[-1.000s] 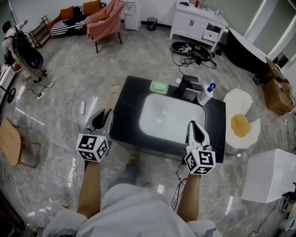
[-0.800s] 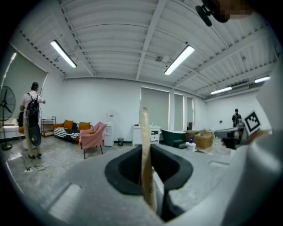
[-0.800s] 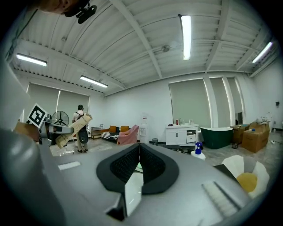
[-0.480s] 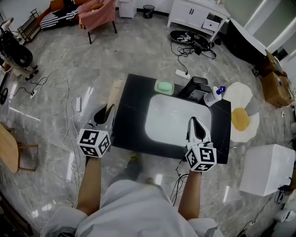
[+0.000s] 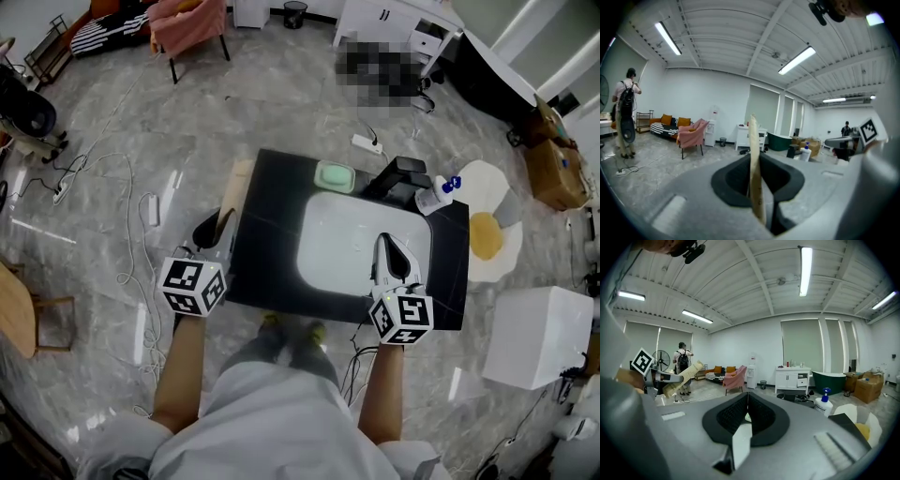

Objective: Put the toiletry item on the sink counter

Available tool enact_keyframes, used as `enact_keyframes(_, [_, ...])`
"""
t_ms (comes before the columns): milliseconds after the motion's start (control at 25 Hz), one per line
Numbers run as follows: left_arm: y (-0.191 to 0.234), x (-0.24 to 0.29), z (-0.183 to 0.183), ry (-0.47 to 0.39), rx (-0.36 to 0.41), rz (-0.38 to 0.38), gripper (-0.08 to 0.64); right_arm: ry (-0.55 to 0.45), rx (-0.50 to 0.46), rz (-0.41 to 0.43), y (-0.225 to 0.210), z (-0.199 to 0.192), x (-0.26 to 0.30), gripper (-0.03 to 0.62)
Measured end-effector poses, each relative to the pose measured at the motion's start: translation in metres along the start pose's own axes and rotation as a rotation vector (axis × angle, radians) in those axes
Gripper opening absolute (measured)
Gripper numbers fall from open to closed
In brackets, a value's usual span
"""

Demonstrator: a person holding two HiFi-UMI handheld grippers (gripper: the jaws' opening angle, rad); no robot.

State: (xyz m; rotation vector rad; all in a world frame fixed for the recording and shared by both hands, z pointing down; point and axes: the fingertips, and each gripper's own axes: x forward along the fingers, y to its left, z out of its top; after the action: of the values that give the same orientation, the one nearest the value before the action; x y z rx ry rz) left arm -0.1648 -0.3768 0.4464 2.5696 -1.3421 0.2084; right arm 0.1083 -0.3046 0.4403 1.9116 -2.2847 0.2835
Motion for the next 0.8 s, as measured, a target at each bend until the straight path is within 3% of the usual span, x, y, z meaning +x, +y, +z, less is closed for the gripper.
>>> enact_keyframes(800, [-0.028,0.045,-0.007,0.036,0.020,0.069,0.051,-0.004,0.048,0.073,-0.052,-0.007,0.037,0.003])
